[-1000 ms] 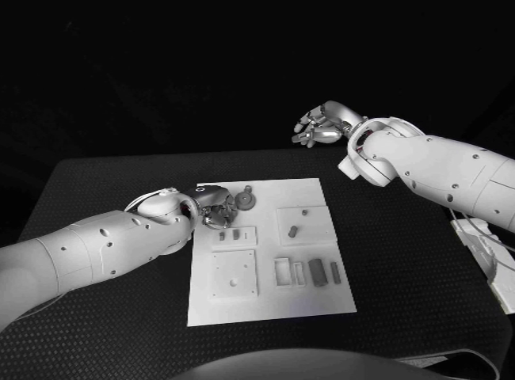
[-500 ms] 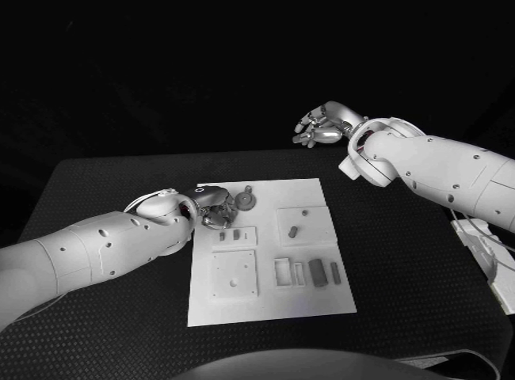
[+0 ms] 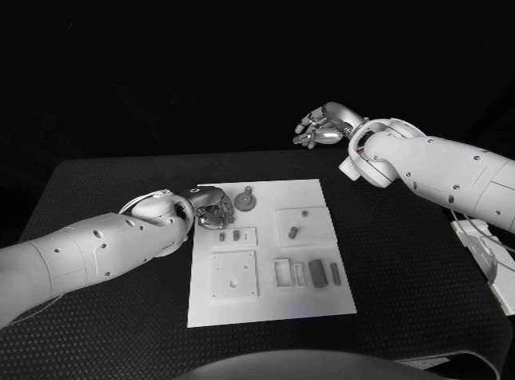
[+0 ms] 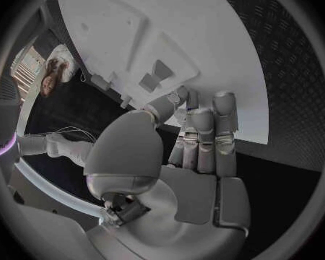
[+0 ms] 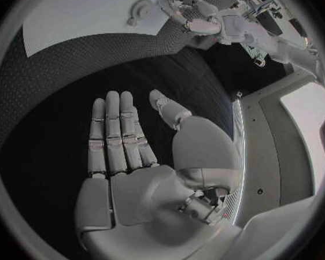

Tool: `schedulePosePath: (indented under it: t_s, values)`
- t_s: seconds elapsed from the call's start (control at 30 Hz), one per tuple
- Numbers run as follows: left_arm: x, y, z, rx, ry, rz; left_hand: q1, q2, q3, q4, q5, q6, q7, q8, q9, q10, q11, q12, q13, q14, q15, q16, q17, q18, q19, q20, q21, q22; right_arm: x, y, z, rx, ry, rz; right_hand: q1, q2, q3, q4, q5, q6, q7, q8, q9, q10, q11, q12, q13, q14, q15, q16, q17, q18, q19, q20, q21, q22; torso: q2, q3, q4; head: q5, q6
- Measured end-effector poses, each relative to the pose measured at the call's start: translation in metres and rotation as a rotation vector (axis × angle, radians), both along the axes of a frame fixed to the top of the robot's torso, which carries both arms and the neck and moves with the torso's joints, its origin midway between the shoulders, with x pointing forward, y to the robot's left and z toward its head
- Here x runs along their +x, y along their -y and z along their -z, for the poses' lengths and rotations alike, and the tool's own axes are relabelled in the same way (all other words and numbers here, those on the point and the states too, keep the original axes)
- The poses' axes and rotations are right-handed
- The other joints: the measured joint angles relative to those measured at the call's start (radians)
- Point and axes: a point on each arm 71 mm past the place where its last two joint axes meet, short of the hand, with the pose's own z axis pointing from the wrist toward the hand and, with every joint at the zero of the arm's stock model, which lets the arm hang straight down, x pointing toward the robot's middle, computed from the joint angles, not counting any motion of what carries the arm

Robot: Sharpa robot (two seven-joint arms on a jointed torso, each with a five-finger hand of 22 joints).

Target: Assemble the parts on the task board

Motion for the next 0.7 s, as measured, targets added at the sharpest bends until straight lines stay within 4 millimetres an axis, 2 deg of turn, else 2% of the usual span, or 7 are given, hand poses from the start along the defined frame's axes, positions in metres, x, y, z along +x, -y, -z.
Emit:
schedulePosePath:
  t_s: [0.33,0.4,0.47,0.5,0.57,0.63,0.7]
  values:
    - [0.002,-0.018,-0.006,-0.022,0.011,-0.043,-0.002,-0.002,-0.003,-0.003,0.0,-0.004,-0.004,-0.003,-0.001,0.0,0.0,0.0,0.003,0.0,0.0,0.0,0.0,0.0,0.0,0.0,0.0,0.0,0.0,0.006,0.0,-0.004,-0.005,0.005,0.013,0.002,-0.003,-0.003,0.0,0.0,0.0,0.0,0.0,0.0,0.0,0.0,-0.004,0.0,0.0,-0.005,0.007,0.0,-0.004,0.004,-0.001,0.002,-0.001,-0.0002,0.0001,0.0,0.007]
    - [0.003,-0.024,-0.01,-0.032,0.016,-0.056,-0.002,-0.002,-0.006,0.0,0.0,0.012,0.0,0.009,0.002,-0.001,-0.001,0.0,0.004,-0.006,0.002,0.0,0.0,0.0,0.0,0.0,-0.005,0.0,-0.001,0.008,0.0,-0.008,-0.007,0.006,0.014,0.003,0.001,-0.007,0.0,0.0,0.0,0.0,0.0,0.0,0.0,0.0,-0.005,0.0,0.0,-0.009,0.009,0.0,-0.004,0.004,-0.004,0.004,-0.001,-0.0002,0.0006,-0.002,0.011]
    - [0.005,-0.032,-0.016,-0.048,0.021,-0.075,-0.002,-0.002,-0.003,0.003,0.0,0.052,0.013,0.033,0.012,-0.016,0.003,-0.005,0.004,-0.011,0.004,0.0,0.0,0.0,-0.001,0.001,-0.006,0.0,-0.001,0.013,0.001,-0.017,-0.008,0.006,0.026,0.003,0.001,-0.007,0.0,0.003,0.003,0.0,0.0,0.0,0.0,-0.005,-0.008,0.0,0.0,-0.014,0.014,0.0,-0.004,0.004,-0.004,0.005,-0.001,-0.0003,0.0012,-0.004,0.016]
    - [0.006,-0.035,-0.019,-0.058,0.024,-0.083,-0.002,-0.002,0.002,0.007,0.0,0.079,0.021,0.049,0.018,-0.033,0.009,-0.007,0.002,-0.022,0.011,-0.007,-0.002,0.0,-0.011,0.01,-0.017,0.0,-0.002,0.015,0.001,-0.024,-0.007,0.005,0.031,0.007,-0.001,-0.009,0.0,0.006,0.003,0.0,0.0,0.0,0.0,-0.005,-0.011,0.0,0.0,-0.015,0.016,0.0,-0.004,0.004,-0.004,0.006,-0.001,-0.0005,0.0017,-0.006,0.019]
    - [0.009,-0.044,-0.03,-0.093,0.024,-0.11,-0.004,-0.004,0.007,0.013,0.0,0.094,0.022,0.061,0.022,-0.056,0.02,-0.007,-0.001,-0.051,0.021,-0.036,-0.014,0.0,-0.041,0.022,-0.042,0.0,-0.004,0.02,0.002,-0.049,-0.004,-0.003,0.042,0.0,0.001,-0.013,0.0,0.014,0.0,0.0,0.0,0.0,0.0,-0.012,-0.016,0.0,0.0,-0.023,0.021,0.0,-0.004,0.004,-0.007,0.009,-0.001,-0.0006,0.0025,-0.009,0.024]
    - [0.012,-0.053,-0.04,-0.142,0.014,-0.145,-0.015,-0.003,0.014,0.019,0.0,0.098,0.026,0.062,0.022,-0.066,0.028,-0.008,-0.001,-0.091,0.028,-0.077,-0.034,0.001,-0.085,0.032,-0.081,-0.012,-0.007,0.023,0.005,-0.075,-0.004,-0.012,0.051,0.004,0.002,-0.013,0.0,0.016,-0.001,0.0,-0.004,0.0,0.0,-0.03,-0.03,0.0,0.0,-0.032,0.028,0.0,-0.009,0.009,-0.009,0.012,-0.002,-0.0006,0.0026,-0.012,0.029]
    - [0.015,-0.064,-0.05,-0.221,-0.013,-0.194,-0.017,-0.001,0.015,0.021,0.0,0.098,0.027,0.062,0.022,-0.069,0.031,-0.008,0.0,-0.12,0.034,-0.117,-0.053,0.006,-0.118,0.041,-0.117,-0.031,-0.011,0.028,0.01,-0.108,-0.008,-0.025,0.058,-0.002,0.002,-0.013,0.0,0.016,-0.001,0.0,-0.011,0.0,0.0,-0.052,-0.045,0.004,0.004,-0.039,0.035,0.0,-0.009,0.009,-0.009,0.016,-0.002,-0.0006,0.0026,-0.013,0.034]
